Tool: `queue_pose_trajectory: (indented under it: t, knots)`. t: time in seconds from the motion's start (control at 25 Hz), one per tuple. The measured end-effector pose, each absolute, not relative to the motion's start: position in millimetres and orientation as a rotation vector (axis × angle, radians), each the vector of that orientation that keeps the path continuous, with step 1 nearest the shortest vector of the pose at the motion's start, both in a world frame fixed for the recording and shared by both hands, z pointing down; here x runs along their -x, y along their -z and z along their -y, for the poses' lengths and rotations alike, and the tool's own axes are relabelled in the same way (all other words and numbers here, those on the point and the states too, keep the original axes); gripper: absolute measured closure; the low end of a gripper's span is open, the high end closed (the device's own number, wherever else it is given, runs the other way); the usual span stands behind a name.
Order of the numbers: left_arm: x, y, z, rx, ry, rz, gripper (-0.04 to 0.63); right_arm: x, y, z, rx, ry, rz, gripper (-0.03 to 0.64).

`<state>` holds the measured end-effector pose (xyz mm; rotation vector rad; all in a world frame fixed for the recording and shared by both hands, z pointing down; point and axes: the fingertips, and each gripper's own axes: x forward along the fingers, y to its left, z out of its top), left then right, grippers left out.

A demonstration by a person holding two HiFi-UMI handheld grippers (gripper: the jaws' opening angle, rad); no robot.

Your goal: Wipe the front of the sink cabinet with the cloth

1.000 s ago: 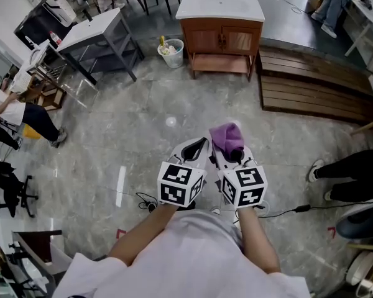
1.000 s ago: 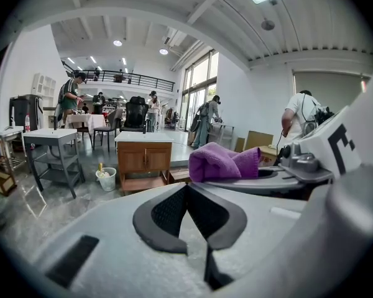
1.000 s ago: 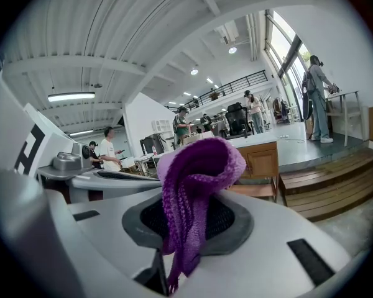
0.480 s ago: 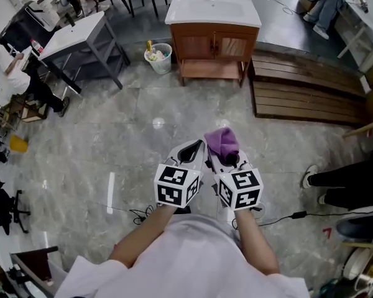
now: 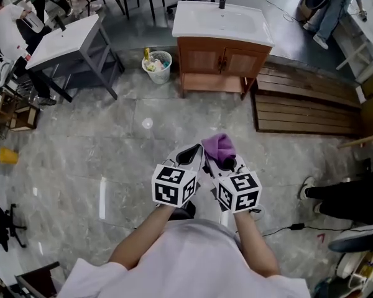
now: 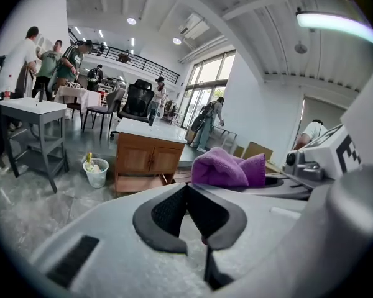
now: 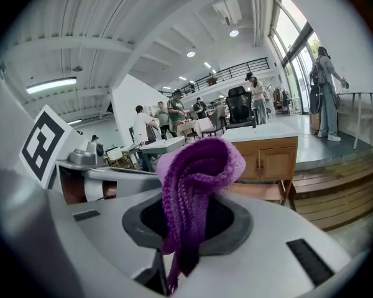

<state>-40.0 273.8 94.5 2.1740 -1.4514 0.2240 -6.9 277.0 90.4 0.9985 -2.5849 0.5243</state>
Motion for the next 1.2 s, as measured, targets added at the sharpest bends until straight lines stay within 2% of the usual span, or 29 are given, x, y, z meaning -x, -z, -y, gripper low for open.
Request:
queue_pose_trajectory:
  t: [0.36,1.2]
  knots:
    - [93,-90,-217,-2.207,-0.209,1.405,0.589,60,-88,-224,-1.026,-0.496,2.544,0.532]
    - [98,-106,-50,-2.136,-0.255,1.504,0.589,72,-107,-50,-0.883,-0.547,2.617,0.532]
